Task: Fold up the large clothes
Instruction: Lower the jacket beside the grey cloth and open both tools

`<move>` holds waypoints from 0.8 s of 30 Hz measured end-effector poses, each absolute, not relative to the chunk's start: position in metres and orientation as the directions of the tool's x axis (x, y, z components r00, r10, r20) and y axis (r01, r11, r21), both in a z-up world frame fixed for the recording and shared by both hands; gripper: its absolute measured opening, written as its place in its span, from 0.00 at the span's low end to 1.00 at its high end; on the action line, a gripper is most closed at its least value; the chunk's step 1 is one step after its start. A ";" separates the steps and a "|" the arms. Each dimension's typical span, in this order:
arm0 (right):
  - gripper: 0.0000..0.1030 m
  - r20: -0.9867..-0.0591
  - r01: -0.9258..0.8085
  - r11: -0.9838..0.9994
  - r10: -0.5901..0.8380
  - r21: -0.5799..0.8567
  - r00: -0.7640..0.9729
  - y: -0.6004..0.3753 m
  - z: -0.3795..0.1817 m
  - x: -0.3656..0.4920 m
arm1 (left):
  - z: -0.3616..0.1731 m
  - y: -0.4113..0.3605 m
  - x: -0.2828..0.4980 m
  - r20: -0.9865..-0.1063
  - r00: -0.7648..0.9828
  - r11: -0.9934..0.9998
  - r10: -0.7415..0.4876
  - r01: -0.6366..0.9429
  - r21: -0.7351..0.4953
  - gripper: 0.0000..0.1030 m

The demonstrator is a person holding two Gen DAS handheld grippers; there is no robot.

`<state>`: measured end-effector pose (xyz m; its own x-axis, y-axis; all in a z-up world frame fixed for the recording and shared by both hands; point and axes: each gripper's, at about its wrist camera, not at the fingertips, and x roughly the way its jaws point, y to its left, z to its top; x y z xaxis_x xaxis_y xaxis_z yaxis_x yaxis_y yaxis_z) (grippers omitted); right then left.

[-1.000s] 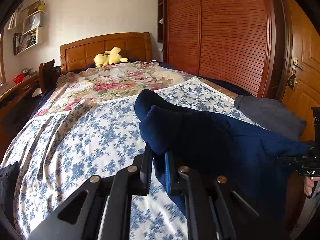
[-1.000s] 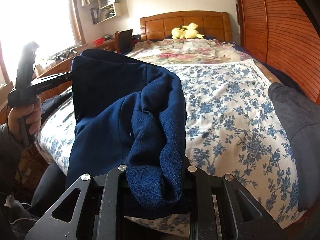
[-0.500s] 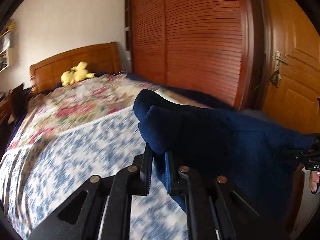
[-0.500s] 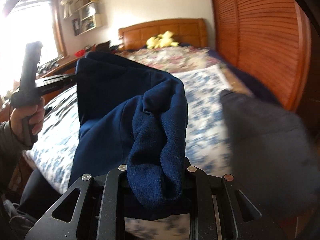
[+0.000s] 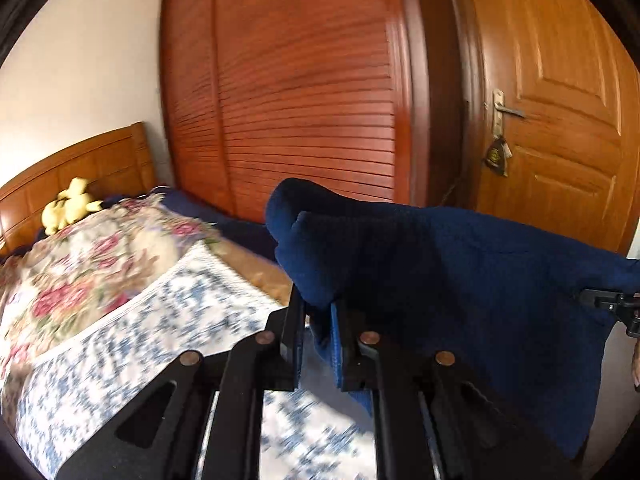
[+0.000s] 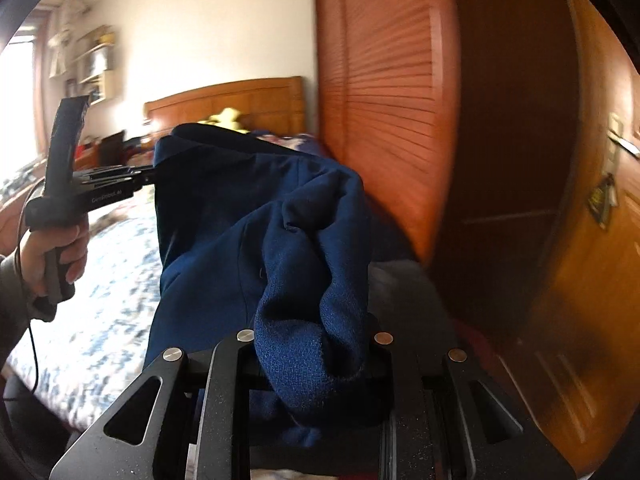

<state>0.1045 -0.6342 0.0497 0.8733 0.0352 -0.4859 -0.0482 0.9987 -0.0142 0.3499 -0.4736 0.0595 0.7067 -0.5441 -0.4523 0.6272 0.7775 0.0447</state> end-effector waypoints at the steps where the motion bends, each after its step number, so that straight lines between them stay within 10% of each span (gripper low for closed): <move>1: 0.20 -0.487 -0.028 1.000 0.018 -0.013 0.873 -0.642 0.047 0.104 | 0.057 -0.482 0.353 -0.460 0.702 0.774 -0.544 0.631 0.047 0.10; 9: 0.28 -0.568 0.094 0.995 -0.093 -0.027 0.817 -0.683 0.014 0.120 | 0.029 -0.507 0.365 -0.539 0.644 0.755 -0.542 0.655 0.024 0.14; 15: 0.66 -0.606 0.194 0.980 -0.181 -0.045 0.775 -0.696 0.012 0.125 | 0.034 -0.480 0.331 -0.508 0.642 0.727 -0.574 0.686 0.047 0.31; 21: 0.67 -0.508 0.258 0.965 -0.241 -0.038 0.827 -0.717 0.045 0.104 | 0.037 -0.438 0.295 -0.478 0.632 0.713 -0.609 0.701 0.018 0.42; 24: 0.52 -0.490 0.173 0.984 -0.172 -0.044 0.854 -0.697 0.052 0.106 | 0.039 -0.420 0.275 -0.454 0.628 0.708 -0.632 0.706 -0.008 0.51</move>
